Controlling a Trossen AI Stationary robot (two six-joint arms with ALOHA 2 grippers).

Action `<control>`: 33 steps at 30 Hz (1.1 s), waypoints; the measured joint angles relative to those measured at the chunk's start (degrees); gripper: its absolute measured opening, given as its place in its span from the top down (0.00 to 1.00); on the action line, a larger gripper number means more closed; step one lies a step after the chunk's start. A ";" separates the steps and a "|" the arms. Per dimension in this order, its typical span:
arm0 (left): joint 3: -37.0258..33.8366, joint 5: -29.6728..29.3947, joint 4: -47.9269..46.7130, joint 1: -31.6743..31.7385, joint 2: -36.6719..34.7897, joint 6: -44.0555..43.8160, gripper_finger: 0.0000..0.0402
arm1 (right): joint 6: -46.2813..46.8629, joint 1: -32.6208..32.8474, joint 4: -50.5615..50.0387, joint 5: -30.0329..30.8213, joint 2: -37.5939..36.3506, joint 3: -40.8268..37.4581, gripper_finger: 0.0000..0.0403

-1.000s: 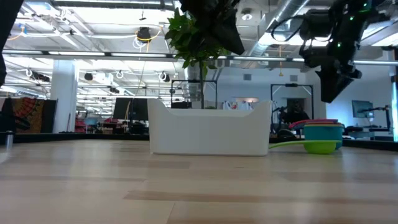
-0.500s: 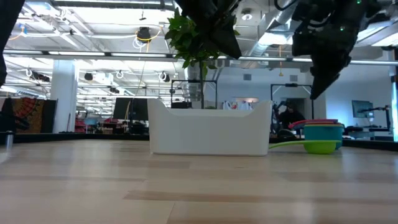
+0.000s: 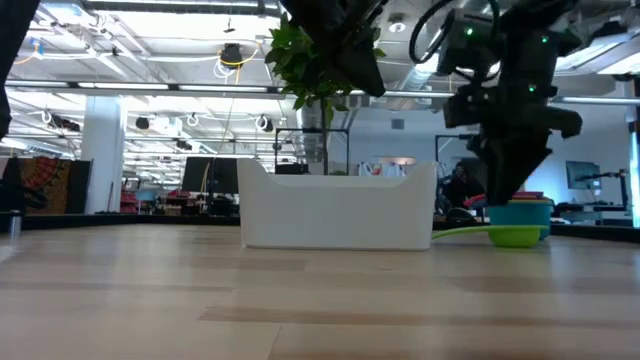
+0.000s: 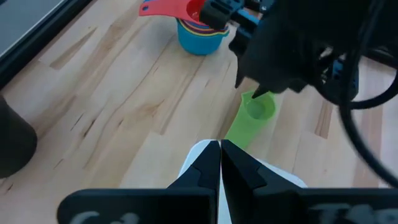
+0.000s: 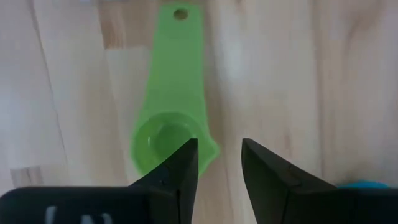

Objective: Nest measuring cups in basket
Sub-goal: Stack the green measuring cup on top of the red measuring cup

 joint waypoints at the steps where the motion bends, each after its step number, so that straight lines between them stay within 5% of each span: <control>1: 0.00 -0.01 -0.15 0.00 0.00 0.00 1.00 | -0.75 0.00 0.18 -0.38 0.84 0.00 0.63; 12: 0.00 -0.07 -2.89 0.00 0.00 1.61 1.00 | -4.11 0.04 3.45 -0.99 8.13 0.02 0.64; 21: 0.00 -0.22 -3.51 0.00 0.00 3.44 1.00 | 0.24 0.35 2.53 -3.16 11.69 0.20 0.80; 26: 0.00 -0.21 -3.68 0.00 0.00 3.45 1.00 | 5.32 0.48 1.17 -5.54 7.00 0.00 0.96; 33: 0.00 -0.20 -4.03 0.00 0.00 3.45 1.00 | 16.18 -1.54 -4.67 3.67 -5.10 -0.04 0.94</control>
